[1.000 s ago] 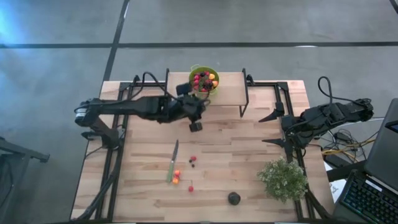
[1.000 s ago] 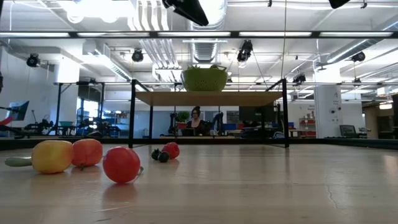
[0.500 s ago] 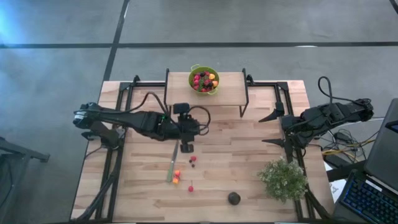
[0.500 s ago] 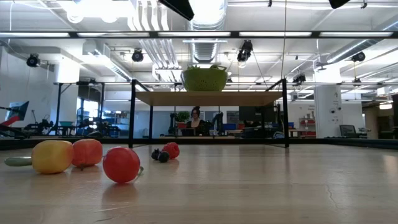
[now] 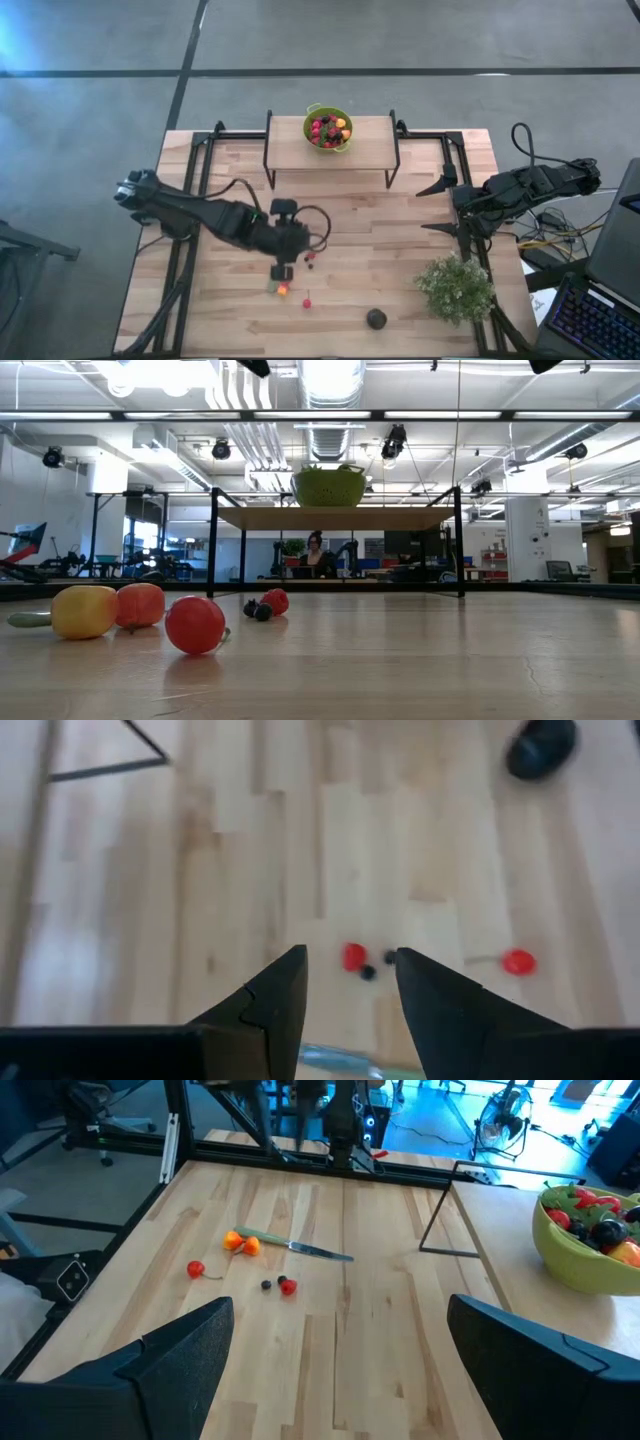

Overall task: Pick & Place Fruit
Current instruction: Put the pear into the green colander on the shelf

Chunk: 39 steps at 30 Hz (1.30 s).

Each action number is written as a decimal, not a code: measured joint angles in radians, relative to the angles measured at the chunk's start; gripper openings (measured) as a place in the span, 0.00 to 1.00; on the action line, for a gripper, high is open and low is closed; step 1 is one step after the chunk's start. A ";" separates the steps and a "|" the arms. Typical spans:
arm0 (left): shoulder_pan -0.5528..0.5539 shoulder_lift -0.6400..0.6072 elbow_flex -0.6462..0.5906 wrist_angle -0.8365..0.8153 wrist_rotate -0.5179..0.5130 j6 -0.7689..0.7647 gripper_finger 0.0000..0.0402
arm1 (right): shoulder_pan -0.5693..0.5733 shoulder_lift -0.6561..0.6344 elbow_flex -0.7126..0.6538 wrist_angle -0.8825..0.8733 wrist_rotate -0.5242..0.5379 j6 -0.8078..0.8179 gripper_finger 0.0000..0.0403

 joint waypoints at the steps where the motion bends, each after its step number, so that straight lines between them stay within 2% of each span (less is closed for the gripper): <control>1: -0.014 0.000 -0.005 0.000 0.005 -0.005 0.40 | 0.000 0.000 0.000 0.000 0.000 0.000 0.90; 11: -0.147 0.000 -0.130 0.004 0.014 -0.037 0.40 | 0.000 0.000 0.000 0.000 0.000 0.000 0.90; 15: -0.186 0.000 -0.200 0.020 0.028 0.000 0.40 | 0.000 -0.001 0.000 0.000 0.000 0.000 0.90; 23: -0.226 0.000 -0.337 0.202 0.078 0.165 0.40 | 0.000 -0.001 0.000 0.000 0.000 0.000 0.90; 30: -0.226 0.000 -0.439 0.307 0.083 0.199 0.40 | 0.000 0.000 0.000 0.000 0.000 0.000 0.90; 39: -0.228 0.009 -0.530 0.474 0.179 0.241 0.40 | 0.000 0.000 0.000 0.000 0.000 0.000 0.90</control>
